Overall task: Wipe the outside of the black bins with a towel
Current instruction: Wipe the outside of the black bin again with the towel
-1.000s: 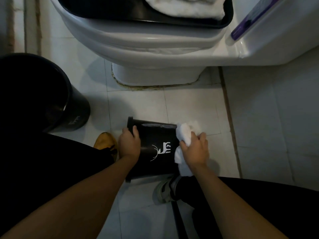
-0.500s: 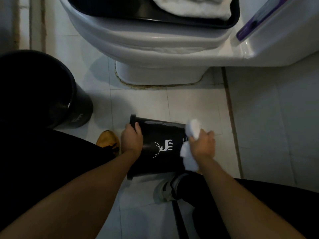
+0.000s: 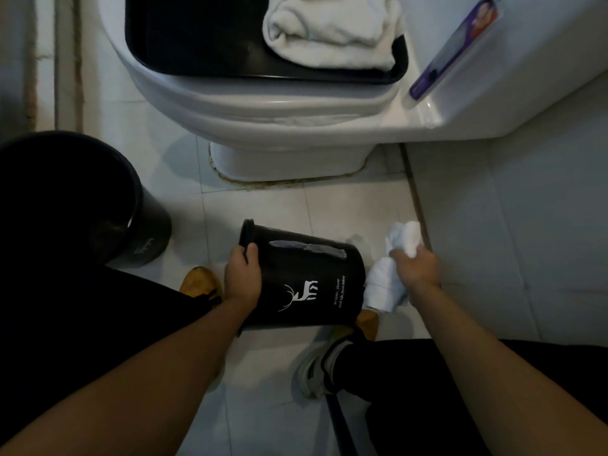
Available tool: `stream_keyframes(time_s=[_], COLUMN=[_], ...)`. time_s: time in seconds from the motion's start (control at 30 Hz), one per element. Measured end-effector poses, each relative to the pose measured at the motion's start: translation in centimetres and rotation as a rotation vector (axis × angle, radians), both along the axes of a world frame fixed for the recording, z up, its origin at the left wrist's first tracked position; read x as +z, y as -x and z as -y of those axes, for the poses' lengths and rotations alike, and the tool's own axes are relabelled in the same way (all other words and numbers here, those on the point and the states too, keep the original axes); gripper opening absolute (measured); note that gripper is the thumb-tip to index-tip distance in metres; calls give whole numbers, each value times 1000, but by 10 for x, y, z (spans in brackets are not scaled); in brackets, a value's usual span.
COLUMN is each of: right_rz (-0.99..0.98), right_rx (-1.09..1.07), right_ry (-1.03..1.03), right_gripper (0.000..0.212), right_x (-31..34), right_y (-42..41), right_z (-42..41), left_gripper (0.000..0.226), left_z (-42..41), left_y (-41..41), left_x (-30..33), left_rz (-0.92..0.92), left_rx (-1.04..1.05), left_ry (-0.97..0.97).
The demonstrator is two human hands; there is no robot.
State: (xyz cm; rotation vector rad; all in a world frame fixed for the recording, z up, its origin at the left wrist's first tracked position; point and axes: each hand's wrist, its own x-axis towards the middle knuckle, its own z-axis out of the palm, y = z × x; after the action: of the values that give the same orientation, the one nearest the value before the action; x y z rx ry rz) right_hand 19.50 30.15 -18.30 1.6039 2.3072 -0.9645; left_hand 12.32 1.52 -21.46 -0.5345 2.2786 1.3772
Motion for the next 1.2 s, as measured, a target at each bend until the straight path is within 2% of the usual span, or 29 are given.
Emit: stream_keyframes(time_s=[0.13, 0.23, 0.4, 0.53, 0.7, 0.8, 0.93, 1.2], right_rz=[-67, -66, 73, 164, 178, 195, 194, 316], right_rx=[-20, -5, 134, 296, 290, 306, 321, 209], right_ry=[43, 90, 102, 58, 10, 10, -44, -280], right_gripper=[47, 49, 50, 47, 48, 49, 47, 50], right_x=[16, 21, 25, 14, 1, -3, -11, -16], right_y=[9, 11, 3, -16, -25, -24, -19, 5], right_z=[10, 20, 60, 94, 98, 96, 100, 142], left_gripper=[24, 26, 34, 34, 17, 30, 53, 57], left_z=[23, 36, 27, 21, 18, 10, 10, 16], left_y=[-2, -3, -6, -7, -11, 7, 18, 6], left_x=[1, 9, 12, 3, 3, -7, -16, -24], left_rz=[38, 131, 253, 213, 85, 96, 97, 36], left_rx=[11, -13, 55, 52, 95, 99, -20, -7], left_ry=[-73, -95, -160, -162, -59, -53, 91, 165])
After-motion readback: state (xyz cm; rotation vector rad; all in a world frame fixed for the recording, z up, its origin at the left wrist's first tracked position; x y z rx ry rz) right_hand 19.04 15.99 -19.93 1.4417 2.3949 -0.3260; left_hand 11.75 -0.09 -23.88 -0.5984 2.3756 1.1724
